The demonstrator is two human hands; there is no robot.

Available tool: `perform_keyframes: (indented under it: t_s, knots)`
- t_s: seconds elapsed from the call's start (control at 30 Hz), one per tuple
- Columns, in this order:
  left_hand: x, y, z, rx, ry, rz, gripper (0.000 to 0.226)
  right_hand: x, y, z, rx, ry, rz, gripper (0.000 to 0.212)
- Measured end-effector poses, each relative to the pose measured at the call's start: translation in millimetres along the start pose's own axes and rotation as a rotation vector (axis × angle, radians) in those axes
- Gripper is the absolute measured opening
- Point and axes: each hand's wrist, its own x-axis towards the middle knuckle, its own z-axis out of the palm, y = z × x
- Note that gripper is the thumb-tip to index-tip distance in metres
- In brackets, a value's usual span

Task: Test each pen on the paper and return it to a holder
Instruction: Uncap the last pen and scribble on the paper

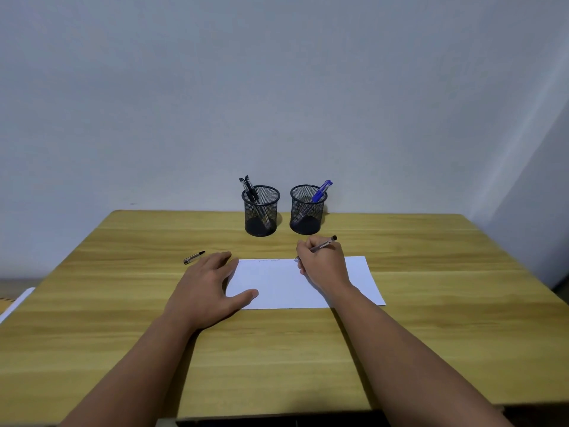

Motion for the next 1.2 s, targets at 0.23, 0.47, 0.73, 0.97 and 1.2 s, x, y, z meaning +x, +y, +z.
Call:
perform_keyframes:
  t_s: [0.23, 0.47, 0.73, 0.97, 1.2]
  knots:
    - [0, 0, 1, -0.005, 0.008, -0.004, 0.085, -1, -1, 0, -0.017, 0.023, 0.01, 0.039]
    - [1, -1, 1, 0.001, 0.0, -0.005, 0.086, -4, -5, -2, -0.041, 0.032, 0.043, 0.038]
    - [1, -3, 3, 0.007, 0.012, 0.0, 0.086, -8, -14, -2, -0.128, 0.058, -0.062, 0.041]
    - [2, -4, 3, 0.006, -0.012, 0.001, 0.089, -6, -18, -6, 0.007, 0.152, 0.082, 0.039]
    - [3, -1, -9, 0.003, -0.081, 0.004, 0.088, 0, -68, -31, 0.325, 0.18, 0.117, 0.041]
